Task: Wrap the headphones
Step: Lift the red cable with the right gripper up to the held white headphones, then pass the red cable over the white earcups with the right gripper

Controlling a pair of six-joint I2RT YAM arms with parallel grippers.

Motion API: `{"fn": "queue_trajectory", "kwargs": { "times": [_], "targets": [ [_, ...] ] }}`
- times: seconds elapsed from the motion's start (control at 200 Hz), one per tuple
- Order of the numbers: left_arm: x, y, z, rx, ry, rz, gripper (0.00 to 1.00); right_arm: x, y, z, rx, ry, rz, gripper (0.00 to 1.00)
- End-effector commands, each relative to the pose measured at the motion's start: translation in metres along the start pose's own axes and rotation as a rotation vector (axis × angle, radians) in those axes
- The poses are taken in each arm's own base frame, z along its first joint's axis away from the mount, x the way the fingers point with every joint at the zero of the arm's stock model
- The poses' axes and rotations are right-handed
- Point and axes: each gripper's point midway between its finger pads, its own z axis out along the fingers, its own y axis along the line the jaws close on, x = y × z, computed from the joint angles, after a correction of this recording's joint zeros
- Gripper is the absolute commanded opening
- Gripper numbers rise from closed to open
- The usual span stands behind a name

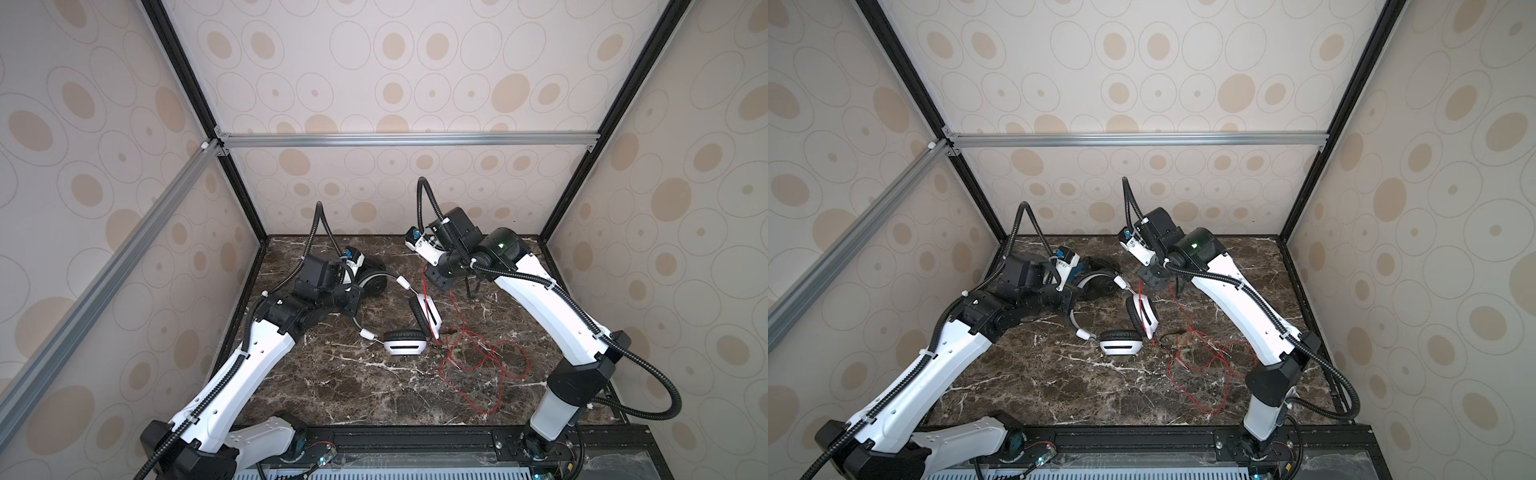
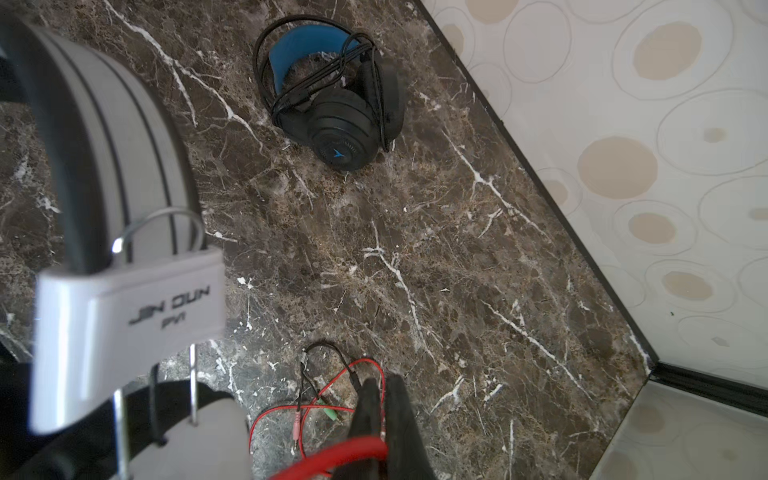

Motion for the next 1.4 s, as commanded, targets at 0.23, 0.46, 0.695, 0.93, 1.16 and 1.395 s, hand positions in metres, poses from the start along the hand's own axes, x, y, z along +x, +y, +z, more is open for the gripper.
{"fn": "queue_trajectory", "kwargs": {
  "times": [0.23,0.46,0.695,0.93,1.16,1.395],
  "targets": [
    [-0.034,-0.045,-0.029,0.240,-0.146,-0.010,0.00,-0.004,0.009,-0.007,-0.179,-0.109,0.150,0.11],
    [-0.047,-0.056,-0.036,0.307,-0.186,-0.035,0.00,-0.003,0.009,-0.012,-0.266,-0.160,0.229,0.29],
    [-0.061,-0.062,-0.050,0.344,-0.239,-0.061,0.00,0.007,0.002,-0.013,-0.334,-0.201,0.328,0.43],
    [-0.079,-0.071,-0.068,0.403,-0.307,-0.089,0.00,0.012,0.002,-0.012,-0.392,-0.258,0.382,0.49],
    [-0.103,-0.074,-0.088,0.424,-0.388,-0.122,0.00,0.017,0.011,-0.011,-0.475,-0.349,0.399,0.58],
    [-0.124,-0.068,-0.106,0.389,-0.465,-0.151,0.00,0.027,0.019,-0.020,-0.488,-0.499,0.383,0.74]
  ]
}}
